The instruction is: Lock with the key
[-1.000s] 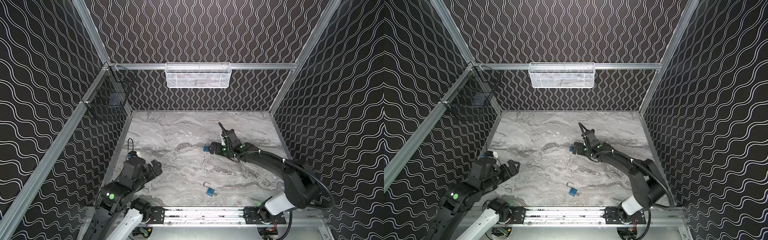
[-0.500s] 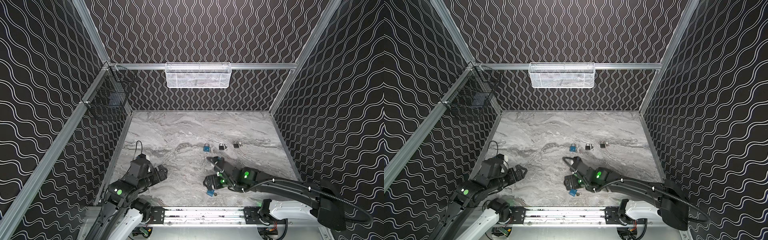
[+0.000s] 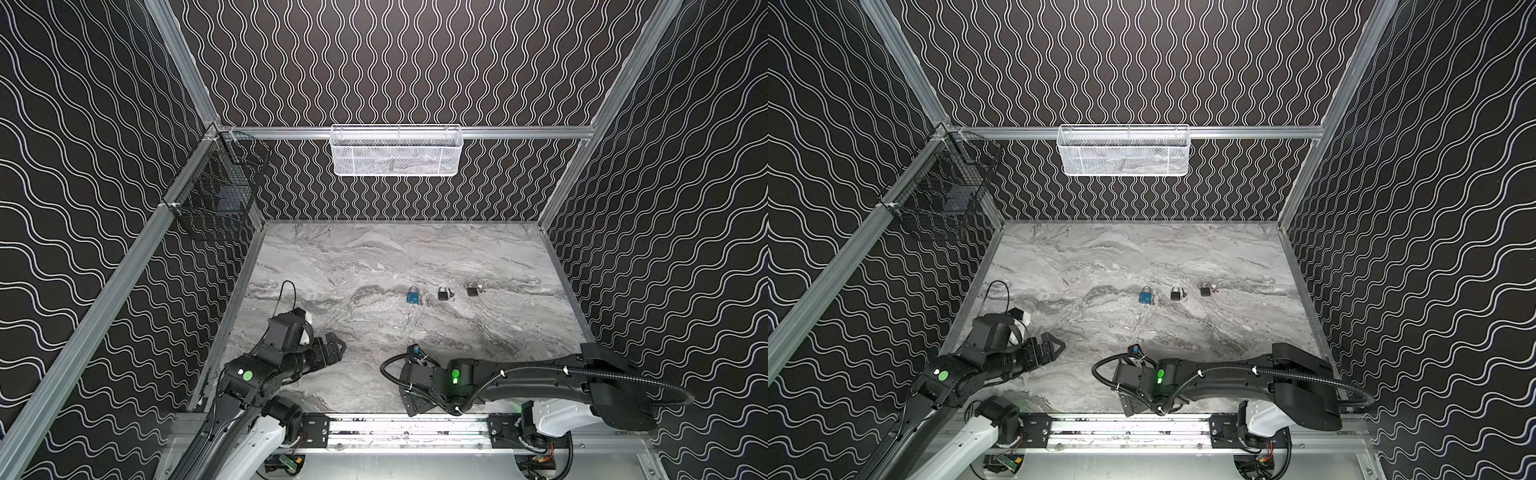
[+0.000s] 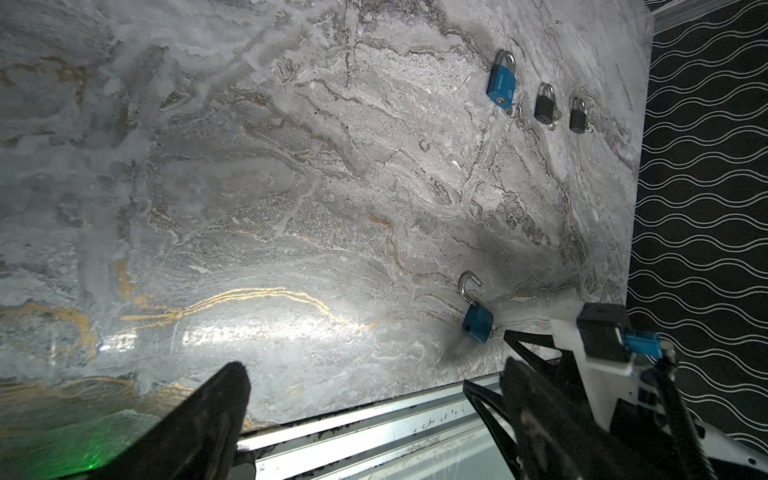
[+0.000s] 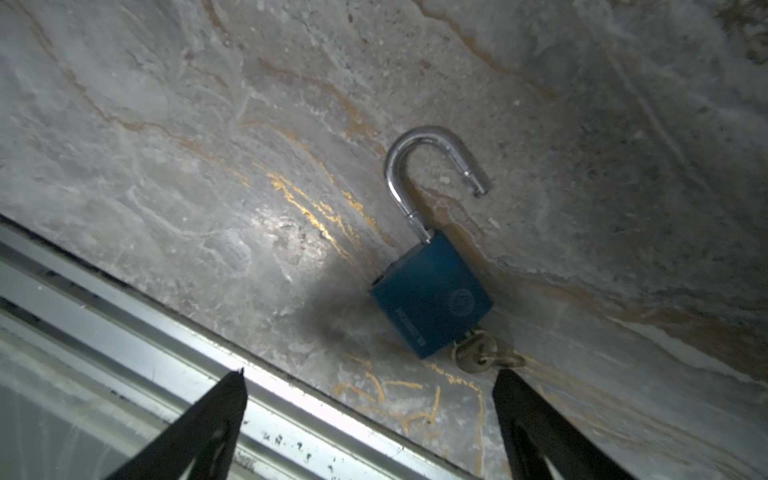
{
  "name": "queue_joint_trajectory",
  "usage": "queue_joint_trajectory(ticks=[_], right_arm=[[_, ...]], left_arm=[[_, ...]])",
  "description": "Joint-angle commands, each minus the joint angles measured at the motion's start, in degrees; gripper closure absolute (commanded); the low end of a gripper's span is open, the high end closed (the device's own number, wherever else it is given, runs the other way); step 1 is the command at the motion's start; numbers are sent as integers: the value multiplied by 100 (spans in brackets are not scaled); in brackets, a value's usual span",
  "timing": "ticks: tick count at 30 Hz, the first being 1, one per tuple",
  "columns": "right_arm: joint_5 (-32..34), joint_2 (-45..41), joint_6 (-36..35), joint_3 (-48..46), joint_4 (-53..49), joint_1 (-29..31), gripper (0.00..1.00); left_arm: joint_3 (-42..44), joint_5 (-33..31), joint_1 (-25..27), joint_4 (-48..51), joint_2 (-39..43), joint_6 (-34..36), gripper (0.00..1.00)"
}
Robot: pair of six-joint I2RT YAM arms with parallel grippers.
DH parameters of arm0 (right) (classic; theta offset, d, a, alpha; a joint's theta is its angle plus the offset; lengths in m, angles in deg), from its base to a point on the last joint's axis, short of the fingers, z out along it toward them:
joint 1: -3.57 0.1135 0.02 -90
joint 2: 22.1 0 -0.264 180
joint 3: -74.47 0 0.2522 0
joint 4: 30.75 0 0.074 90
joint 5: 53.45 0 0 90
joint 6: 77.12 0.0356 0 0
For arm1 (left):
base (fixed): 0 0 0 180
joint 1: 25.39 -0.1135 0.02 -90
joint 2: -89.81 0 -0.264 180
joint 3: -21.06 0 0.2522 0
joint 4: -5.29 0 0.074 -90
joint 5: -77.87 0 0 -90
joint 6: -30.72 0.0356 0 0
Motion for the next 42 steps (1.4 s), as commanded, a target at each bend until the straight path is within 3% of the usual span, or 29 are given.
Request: queue_joint_trajectory(ticks=[1, 16, 20, 23, 42], right_arm=[[228, 85, -142, -11, -87, -57, 7], [-567, -494, -1695, -413, 198, -986, 19], [-728, -352, -1845, -399, 373, -1027, 21], [-811, -98, -1988, -312, 412, -1030, 28], [-938, 476, -2491, -115, 336, -1133, 33]], left_arm=[[-83, 76, -15, -142, -58, 137, 1], [-188, -3, -15, -469, -248, 207, 2], [-248, -19, -15, -487, -352, 267, 2], [-262, -18, -15, -538, -420, 282, 1], [-206, 48, -15, -714, -422, 303, 1]])
